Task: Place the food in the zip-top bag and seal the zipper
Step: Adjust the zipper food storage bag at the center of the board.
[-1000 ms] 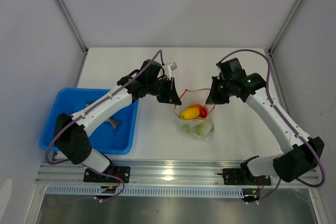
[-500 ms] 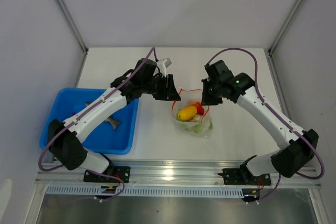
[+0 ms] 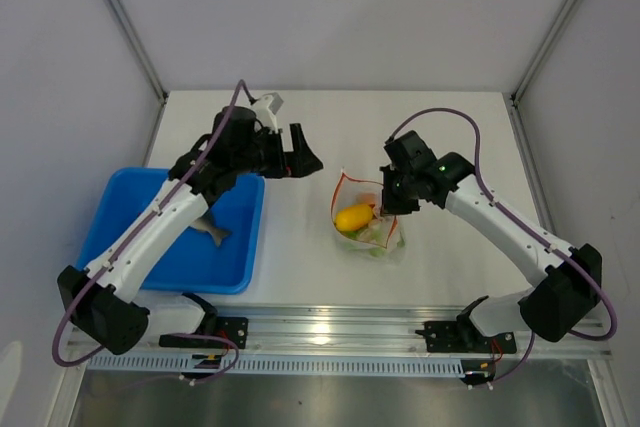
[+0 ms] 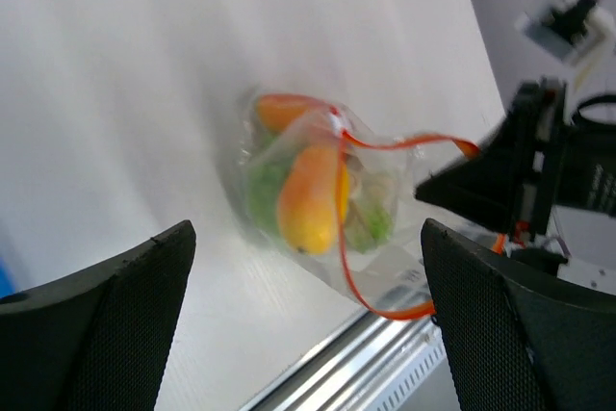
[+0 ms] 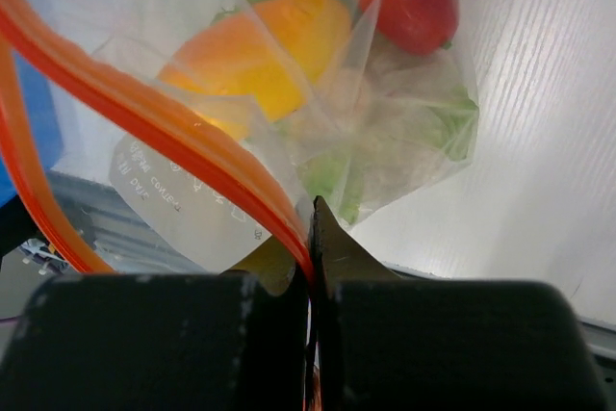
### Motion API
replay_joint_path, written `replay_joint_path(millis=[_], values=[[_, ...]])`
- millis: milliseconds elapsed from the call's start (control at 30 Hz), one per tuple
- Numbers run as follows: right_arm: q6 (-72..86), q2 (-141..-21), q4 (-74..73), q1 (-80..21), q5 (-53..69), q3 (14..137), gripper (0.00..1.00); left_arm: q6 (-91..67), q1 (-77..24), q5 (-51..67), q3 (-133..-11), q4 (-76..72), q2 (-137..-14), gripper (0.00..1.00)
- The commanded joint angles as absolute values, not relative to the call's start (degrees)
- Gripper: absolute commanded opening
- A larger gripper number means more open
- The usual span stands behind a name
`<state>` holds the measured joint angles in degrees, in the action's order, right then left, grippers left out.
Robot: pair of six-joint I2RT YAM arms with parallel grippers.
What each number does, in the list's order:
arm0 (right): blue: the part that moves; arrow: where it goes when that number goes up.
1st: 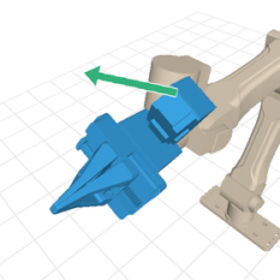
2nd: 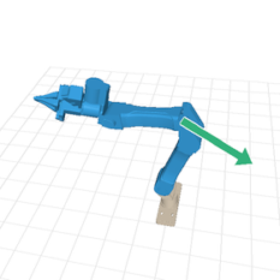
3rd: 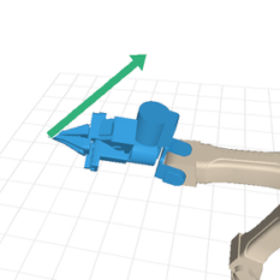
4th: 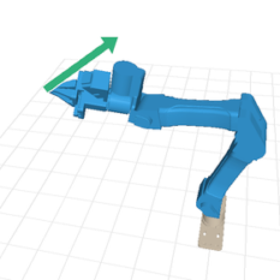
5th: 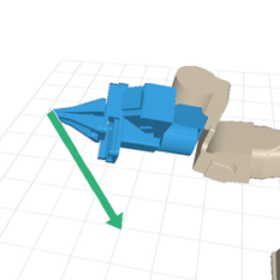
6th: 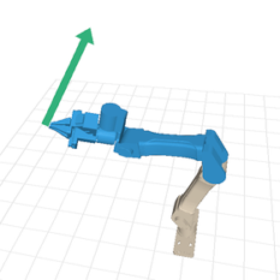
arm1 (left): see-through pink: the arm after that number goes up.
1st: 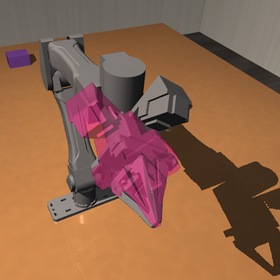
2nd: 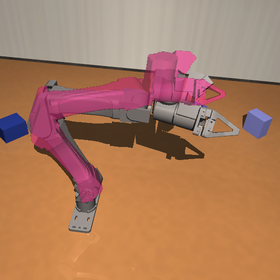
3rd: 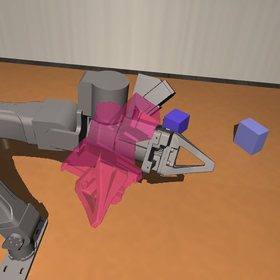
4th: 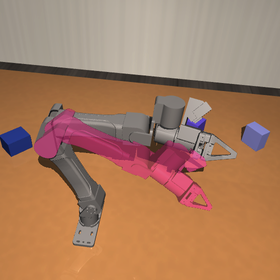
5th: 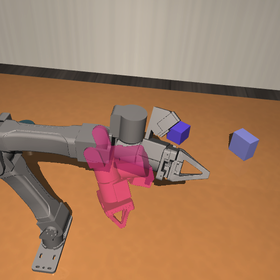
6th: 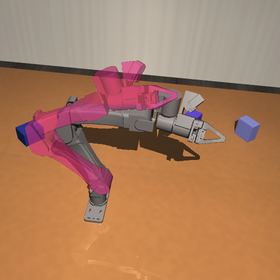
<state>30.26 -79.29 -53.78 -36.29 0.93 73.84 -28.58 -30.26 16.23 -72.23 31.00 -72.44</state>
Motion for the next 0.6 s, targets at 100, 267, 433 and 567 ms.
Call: replay_joint_path(millis=[100, 267, 433, 567], values=[[29.4, -78.7, -51.7, -36.2, 2.2, 74.1, 0.00, -33.8, -22.1, 10.0, -72.8, 38.0, -68.6, 0.99], [26.9, -79.3, -51.4, -36.0, 4.0, 75.5, 0.00, -40.0, -19.0, 5.4, -70.2, 44.2, -65.2, 0.99], [24.4, -77.6, -53.1, -35.9, 4.7, 74.4, 0.00, -46.7, -13.5, 7.6, -68.6, 50.9, -65.2, 0.99], [23.2, -74.2, -52.0, -35.9, 6.8, 71.3, 0.00, -49.0, -12.2, 5.5, -68.5, 52.3, -62.5, 0.99]])
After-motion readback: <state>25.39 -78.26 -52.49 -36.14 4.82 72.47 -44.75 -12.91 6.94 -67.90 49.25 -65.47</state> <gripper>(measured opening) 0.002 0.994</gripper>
